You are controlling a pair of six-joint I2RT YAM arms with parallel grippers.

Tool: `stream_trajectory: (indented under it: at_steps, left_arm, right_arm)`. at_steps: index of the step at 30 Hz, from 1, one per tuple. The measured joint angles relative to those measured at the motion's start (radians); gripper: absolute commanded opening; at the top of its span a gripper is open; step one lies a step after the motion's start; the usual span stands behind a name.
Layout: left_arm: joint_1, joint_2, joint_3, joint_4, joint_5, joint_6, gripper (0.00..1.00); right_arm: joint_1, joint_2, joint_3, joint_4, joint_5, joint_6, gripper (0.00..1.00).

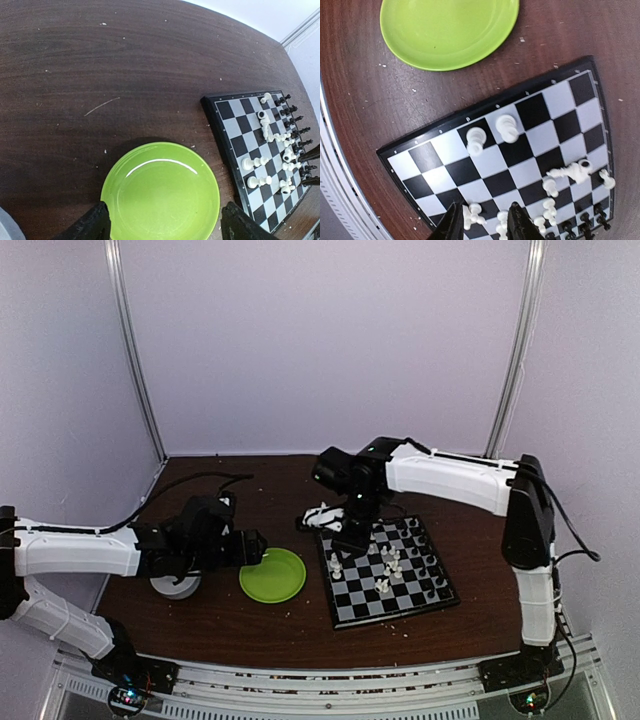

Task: Set up the chess pieces on the board
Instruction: Pick up the pawn from the chessboard.

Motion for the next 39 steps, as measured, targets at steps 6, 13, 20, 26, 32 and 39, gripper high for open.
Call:
stream_trajectory:
  at_steps: [6,13,20,26,32,39]
  left_arm:
    - [0.000,0.013,0.045,0.000,0.010,0.026,0.77]
    - [-0.007,0.052,0.087,-0.006,0.039,0.041,0.77]
    - [-0.027,0.064,0.133,-0.025,0.045,0.051,0.76]
    - [-0.032,0.069,0.144,-0.033,0.046,0.054,0.77]
    - [-0.034,0.073,0.146,-0.036,0.047,0.055,0.77]
    - [-0.034,0.077,0.146,-0.036,0.046,0.055,0.76]
  right_arm:
    - [-0.130,-0.215,-0.138,0.055,0.004,-0.001,0.30]
    - [-0.248,-0.189,-0.204,0.092,0.026,-0.003,0.28]
    - [-0.239,-0.105,-0.211,0.105,0.035,-0.005,0.25]
    - [-0.240,-0.053,-0.212,0.114,0.050,-0.008,0.26]
    - [-0.241,-0.032,-0.212,0.119,0.050,-0.008,0.26]
    - [-0.241,-0.020,-0.212,0.122,0.049,-0.008,0.23]
